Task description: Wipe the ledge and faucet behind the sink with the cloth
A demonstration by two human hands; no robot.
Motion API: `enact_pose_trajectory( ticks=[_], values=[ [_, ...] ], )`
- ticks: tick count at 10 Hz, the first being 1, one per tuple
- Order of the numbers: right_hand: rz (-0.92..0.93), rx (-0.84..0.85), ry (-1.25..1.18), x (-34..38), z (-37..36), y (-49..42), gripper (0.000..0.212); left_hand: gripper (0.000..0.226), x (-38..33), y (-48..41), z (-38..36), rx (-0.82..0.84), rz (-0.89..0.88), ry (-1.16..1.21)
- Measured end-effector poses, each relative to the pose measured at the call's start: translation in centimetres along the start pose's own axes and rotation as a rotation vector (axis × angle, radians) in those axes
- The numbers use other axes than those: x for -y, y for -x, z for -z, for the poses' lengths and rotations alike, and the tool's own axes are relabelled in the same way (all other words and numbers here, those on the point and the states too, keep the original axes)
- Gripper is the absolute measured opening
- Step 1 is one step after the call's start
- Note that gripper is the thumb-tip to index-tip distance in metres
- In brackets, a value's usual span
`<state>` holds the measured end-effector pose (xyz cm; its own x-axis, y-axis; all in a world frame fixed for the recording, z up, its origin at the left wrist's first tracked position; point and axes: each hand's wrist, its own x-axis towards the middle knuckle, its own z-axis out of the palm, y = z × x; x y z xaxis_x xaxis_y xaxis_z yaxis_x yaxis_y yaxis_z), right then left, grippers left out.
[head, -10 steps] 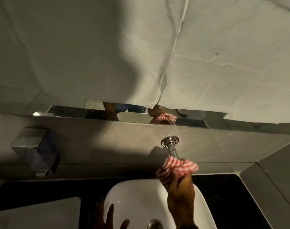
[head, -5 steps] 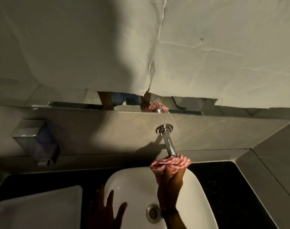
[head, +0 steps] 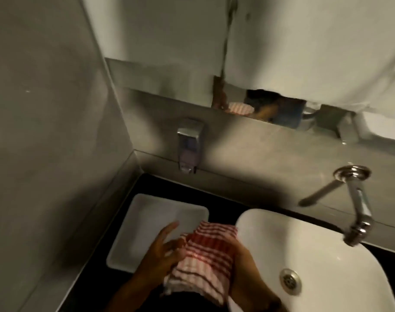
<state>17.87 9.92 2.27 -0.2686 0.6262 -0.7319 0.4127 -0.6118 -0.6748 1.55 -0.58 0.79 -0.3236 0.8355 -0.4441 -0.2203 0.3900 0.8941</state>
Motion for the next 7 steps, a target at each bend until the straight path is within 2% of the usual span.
enact_pose_trajectory(
  ticks=[1, 2, 3, 4, 5, 6, 7],
  values=[
    [0.072, 0.151, 0.128, 0.5, -3.6, -3.0, 0.037, 0.055, 1.4, -0.3, 6.2, -0.038, -0.113, -0.179],
    [0.216, 0.05, 0.429, -0.1, -6.3, -6.3, 0.038, 0.067, 3.0, -2.3, 9.4, -0.018, -0.066, -0.345],
    [0.239, -0.001, 0.62, -0.5, -9.3, -9.0, 0.049, 0.07, 4.7, -4.9, 10.6, 0.011, 0.011, -0.632],
    [0.121, 0.006, 0.809, -1.4, -10.7, -10.7, 0.093, 0.053, 6.6, -6.4, 10.4, -0.035, 0.046, -0.696],
    [0.112, -0.075, 0.96, -2.3, -11.2, -11.7, 0.096, 0.042, 8.2, -6.8, 9.6, -0.173, 0.05, -0.898],
    [0.182, -0.1, 1.046, -2.7, -11.0, -12.1, 0.094, 0.043, 8.3, -7.2, 9.2, -0.356, 0.008, -1.187],
    [0.214, -0.095, 0.856, -2.1, -10.1, -10.2, 0.084, 0.051, 7.1, -6.4, 7.5, -0.341, 0.077, -1.186]
  ],
)
